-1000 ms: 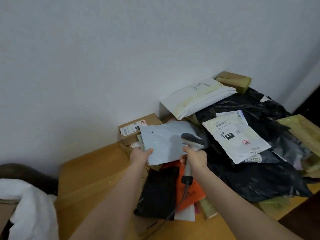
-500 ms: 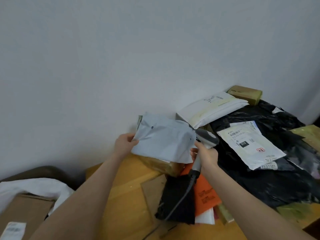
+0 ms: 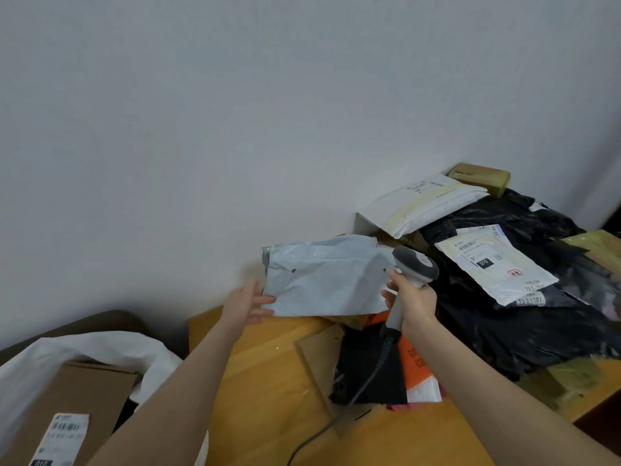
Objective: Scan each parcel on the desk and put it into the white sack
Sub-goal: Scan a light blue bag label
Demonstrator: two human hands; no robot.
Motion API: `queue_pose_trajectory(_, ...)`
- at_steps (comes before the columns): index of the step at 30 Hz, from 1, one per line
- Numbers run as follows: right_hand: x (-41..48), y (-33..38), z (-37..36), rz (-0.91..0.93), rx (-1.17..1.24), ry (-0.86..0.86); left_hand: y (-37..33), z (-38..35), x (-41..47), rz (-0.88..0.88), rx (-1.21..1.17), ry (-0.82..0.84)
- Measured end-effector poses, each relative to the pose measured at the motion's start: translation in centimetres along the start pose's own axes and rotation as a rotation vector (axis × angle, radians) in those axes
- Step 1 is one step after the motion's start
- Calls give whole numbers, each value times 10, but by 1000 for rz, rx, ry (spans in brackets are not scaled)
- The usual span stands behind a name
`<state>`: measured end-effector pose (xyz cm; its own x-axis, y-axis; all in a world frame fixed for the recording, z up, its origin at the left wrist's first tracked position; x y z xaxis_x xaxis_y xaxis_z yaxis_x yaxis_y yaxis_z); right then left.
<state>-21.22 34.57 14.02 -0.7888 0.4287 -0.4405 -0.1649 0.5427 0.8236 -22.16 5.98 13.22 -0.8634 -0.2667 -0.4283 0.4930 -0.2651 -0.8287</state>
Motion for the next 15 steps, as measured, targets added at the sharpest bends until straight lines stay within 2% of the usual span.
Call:
queue_pose_trajectory(6, -12, 7, -6, 96, 12, -23, 3, 8, 10, 113, -228, -4)
queue_pose_trajectory(11, -20, 3, -8, 99, -15, -4, 0, 15, 5, 31, -134, -18)
queue_pose_trajectory(15, -23, -13, -5, 21, -104, 13, 10, 19, 12, 63, -146, 13)
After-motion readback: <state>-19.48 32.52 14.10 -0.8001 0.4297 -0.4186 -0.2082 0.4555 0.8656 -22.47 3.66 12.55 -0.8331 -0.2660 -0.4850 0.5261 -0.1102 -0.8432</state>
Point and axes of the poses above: each hand's wrist, its own x-axis towards the middle knuckle, its own z-axis out of the back of the hand, y = z × x, the point moved 1 cm from there along x, towards the middle knuckle, and after that the axes turned 9 degrees about x, right-handed, at the moved point
